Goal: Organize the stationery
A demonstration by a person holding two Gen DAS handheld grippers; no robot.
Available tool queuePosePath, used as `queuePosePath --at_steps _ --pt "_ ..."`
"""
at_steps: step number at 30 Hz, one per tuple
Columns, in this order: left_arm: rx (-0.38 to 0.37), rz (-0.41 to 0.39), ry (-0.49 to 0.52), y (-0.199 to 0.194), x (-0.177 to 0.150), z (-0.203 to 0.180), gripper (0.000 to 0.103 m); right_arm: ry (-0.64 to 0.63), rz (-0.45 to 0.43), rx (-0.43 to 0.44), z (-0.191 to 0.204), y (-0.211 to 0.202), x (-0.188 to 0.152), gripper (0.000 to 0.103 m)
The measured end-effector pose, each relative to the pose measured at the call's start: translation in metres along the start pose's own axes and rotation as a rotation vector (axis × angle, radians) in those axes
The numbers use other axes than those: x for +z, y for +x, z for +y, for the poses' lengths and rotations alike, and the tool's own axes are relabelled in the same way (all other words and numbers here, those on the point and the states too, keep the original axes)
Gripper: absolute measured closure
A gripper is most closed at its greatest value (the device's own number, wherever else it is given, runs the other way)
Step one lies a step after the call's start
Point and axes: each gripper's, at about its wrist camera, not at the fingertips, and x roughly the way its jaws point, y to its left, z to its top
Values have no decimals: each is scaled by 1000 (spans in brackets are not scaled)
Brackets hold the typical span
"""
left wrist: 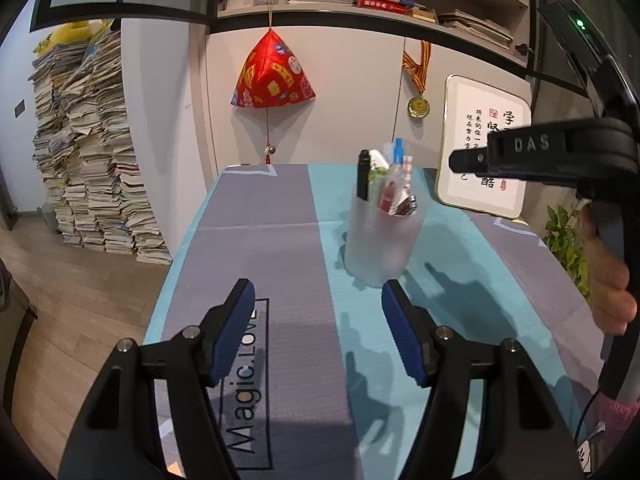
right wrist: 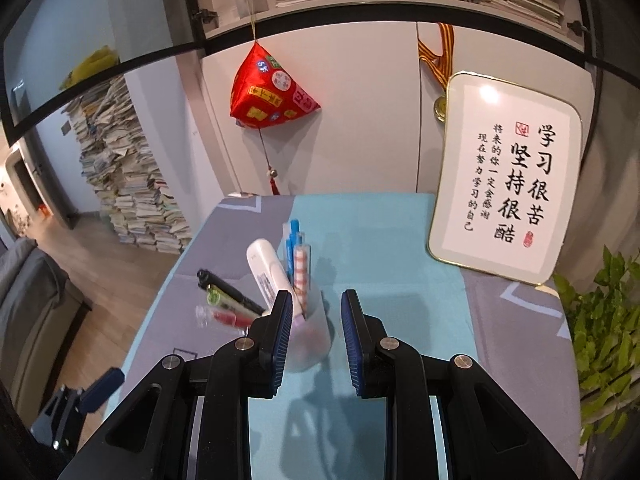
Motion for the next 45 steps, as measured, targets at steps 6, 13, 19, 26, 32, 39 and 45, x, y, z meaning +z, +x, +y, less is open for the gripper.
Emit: queuePosePath --at_steps 6,13,19,26,32,39,45 --pt "-13 -26 23 -10 5 -15 33 -16 -23 -3 -3 -24 -10 78" --pt "-22 -57 62 -26 13 -37 28 -32 -74 -23 -14 -62 -24 78" --pt "-12 -105 80 -50 20 -56 22 -17 -135 -34 -29 -104 -40 65" --pt "-10 -137 89 -81 20 -80 19 -6 -202 -57 -42 -152 -71 63" --pt "1 -177 101 -112 19 -99 12 2 -261 -73 -50 -194 -89 59" --pt "31 -248 119 -154 13 -114 1 -16 -320 -65 -46 -236 -105 49" --pt "51 -296 130 -181 10 -118 1 19 -346 -40 -50 -256 -110 47"
